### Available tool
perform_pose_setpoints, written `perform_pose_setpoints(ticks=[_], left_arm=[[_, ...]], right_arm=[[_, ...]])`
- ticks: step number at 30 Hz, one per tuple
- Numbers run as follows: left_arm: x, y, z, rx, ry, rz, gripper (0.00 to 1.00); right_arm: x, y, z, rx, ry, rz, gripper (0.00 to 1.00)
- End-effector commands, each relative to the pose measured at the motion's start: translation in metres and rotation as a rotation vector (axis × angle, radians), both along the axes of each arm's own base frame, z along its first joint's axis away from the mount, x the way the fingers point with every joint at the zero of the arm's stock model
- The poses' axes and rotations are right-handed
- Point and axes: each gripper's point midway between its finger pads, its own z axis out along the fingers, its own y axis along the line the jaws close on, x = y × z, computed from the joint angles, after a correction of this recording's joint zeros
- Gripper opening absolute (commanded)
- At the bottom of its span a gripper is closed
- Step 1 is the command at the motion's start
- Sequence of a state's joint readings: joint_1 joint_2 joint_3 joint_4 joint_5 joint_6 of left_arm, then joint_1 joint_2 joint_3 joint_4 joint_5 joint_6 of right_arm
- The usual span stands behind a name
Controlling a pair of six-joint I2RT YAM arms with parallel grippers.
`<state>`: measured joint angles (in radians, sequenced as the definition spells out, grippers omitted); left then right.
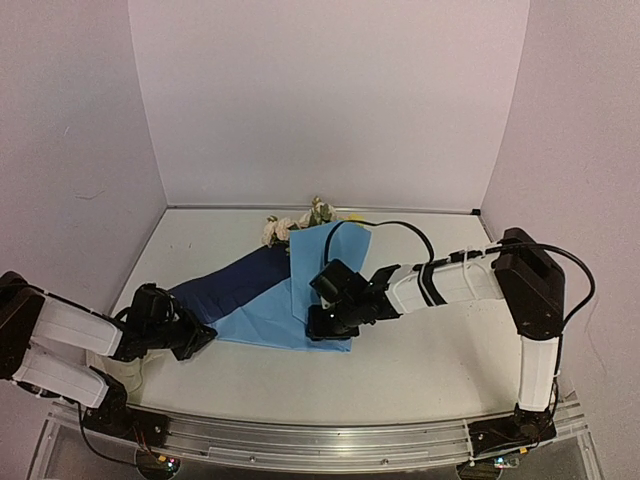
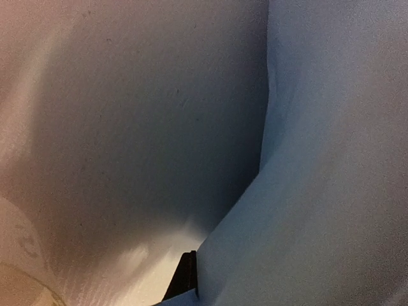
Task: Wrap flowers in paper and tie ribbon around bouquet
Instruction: Fold the one-fourth-folded wrapping paper at the center of the board, then press the fold line of the 2/3-folded wrapping paper.
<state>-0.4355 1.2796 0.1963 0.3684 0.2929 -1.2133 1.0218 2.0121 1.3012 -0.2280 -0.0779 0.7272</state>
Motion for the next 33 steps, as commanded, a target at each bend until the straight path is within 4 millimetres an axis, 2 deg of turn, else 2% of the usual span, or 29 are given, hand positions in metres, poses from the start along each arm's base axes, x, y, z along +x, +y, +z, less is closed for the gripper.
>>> perform_pose_setpoints(ticks=[1, 6, 9, 13, 16, 20, 23, 26, 30, 33], left_arm=[[0.018, 0.008, 0.020, 0.086, -0.091, 0.006, 0.00], [0.023, 0.013, 0.028, 0.145, -0.114, -0.011, 0.00], [0.024, 0.014, 0.029, 0.160, -0.114, -0.021, 0.00], [0.025, 0.015, 0.028, 0.173, -0.111, -0.032, 0.00], [0.026, 0.014, 0.027, 0.178, -0.104, -0.043, 0.00], [0.025, 0.012, 0.022, 0.179, -0.089, -0.060, 0.00], [0.025, 0.006, 0.026, 0.160, -0.101, -0.093, 0.11], [0.023, -0.001, 0.037, 0.139, -0.128, -0.141, 0.28], [0.016, -0.009, 0.065, 0.116, -0.178, -0.214, 0.42], [0.007, -0.012, 0.088, 0.111, -0.211, -0.273, 0.49]], right_arm=[[0.004, 0.016, 0.023, 0.016, -0.028, 0.049, 0.37], [0.011, 0.025, 0.028, 0.019, -0.038, 0.092, 0.38], [0.020, 0.021, 0.027, 0.026, -0.025, 0.086, 0.38], [0.028, 0.008, 0.032, 0.012, -0.038, 0.082, 0.41], [0.030, -0.006, 0.041, 0.002, -0.062, 0.078, 0.48], [0.034, -0.019, 0.041, 0.005, -0.043, 0.070, 0.51], [0.032, -0.018, 0.036, 0.004, -0.021, 0.083, 0.51], [0.029, -0.014, 0.029, 0.009, 0.008, 0.088, 0.48], [0.029, -0.016, 0.026, 0.001, 0.010, 0.083, 0.46], [0.029, -0.018, 0.028, -0.002, 0.003, 0.082, 0.46]])
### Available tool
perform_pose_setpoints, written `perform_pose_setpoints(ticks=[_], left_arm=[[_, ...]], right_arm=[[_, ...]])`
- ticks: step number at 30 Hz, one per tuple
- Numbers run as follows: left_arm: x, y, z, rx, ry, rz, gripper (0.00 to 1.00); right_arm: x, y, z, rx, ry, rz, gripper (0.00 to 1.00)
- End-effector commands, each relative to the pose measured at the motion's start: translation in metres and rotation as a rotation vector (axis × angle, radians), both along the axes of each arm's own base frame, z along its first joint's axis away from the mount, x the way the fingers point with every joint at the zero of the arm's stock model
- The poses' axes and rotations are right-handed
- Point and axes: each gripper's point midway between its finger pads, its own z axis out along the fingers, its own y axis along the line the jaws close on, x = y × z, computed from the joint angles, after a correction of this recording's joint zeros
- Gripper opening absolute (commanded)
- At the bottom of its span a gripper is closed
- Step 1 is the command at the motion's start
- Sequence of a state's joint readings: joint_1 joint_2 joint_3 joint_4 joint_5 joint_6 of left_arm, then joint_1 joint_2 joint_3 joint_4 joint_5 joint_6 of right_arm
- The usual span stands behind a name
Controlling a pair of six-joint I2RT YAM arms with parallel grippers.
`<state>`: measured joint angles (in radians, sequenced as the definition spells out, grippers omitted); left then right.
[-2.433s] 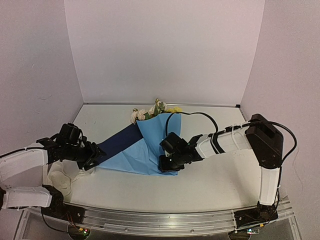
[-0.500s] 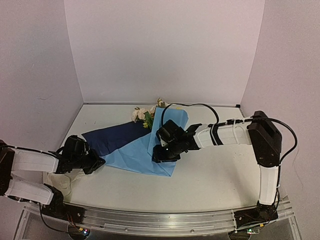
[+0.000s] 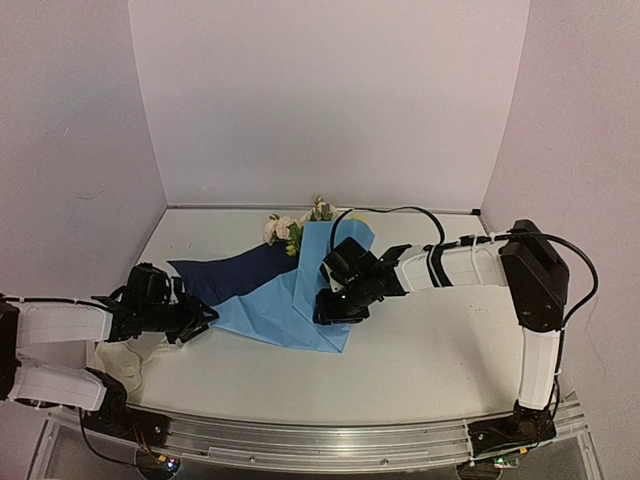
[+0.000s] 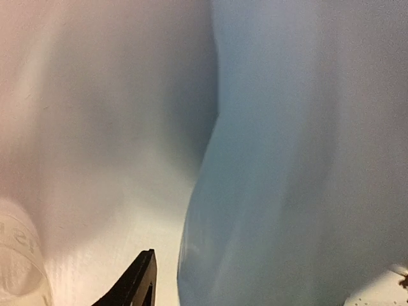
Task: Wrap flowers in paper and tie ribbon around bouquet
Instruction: Press the fold line of the 2/3-folded wrapping paper.
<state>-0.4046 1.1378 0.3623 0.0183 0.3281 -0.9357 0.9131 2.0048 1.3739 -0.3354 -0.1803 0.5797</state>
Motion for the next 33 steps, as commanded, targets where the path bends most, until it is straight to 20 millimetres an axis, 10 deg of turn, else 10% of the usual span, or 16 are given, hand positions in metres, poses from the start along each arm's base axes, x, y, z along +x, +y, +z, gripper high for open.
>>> perform_pose_setpoints(ticks=[1, 15, 25, 33], left_arm=[[-0.003, -0.016, 0.056, -0.039, -0.108, -0.133, 0.51], [0.025, -0.090, 0.124, -0.010, -0.212, -0.249, 0.64], [0.056, -0.177, 0.065, -0.090, -0.156, -0.453, 0.53], [0.063, -0.197, 0.038, -0.147, -0.121, -0.489, 0.54]], right_arm=[[-0.001, 0.002, 0.012, 0.013, -0.016, 0.012, 0.46], [0.000, 0.002, 0.013, 0.017, -0.013, -0.004, 0.45], [0.000, -0.001, 0.011, 0.008, -0.015, -0.016, 0.45], [0.001, -0.004, 0.015, 0.008, -0.026, -0.022, 0.45]])
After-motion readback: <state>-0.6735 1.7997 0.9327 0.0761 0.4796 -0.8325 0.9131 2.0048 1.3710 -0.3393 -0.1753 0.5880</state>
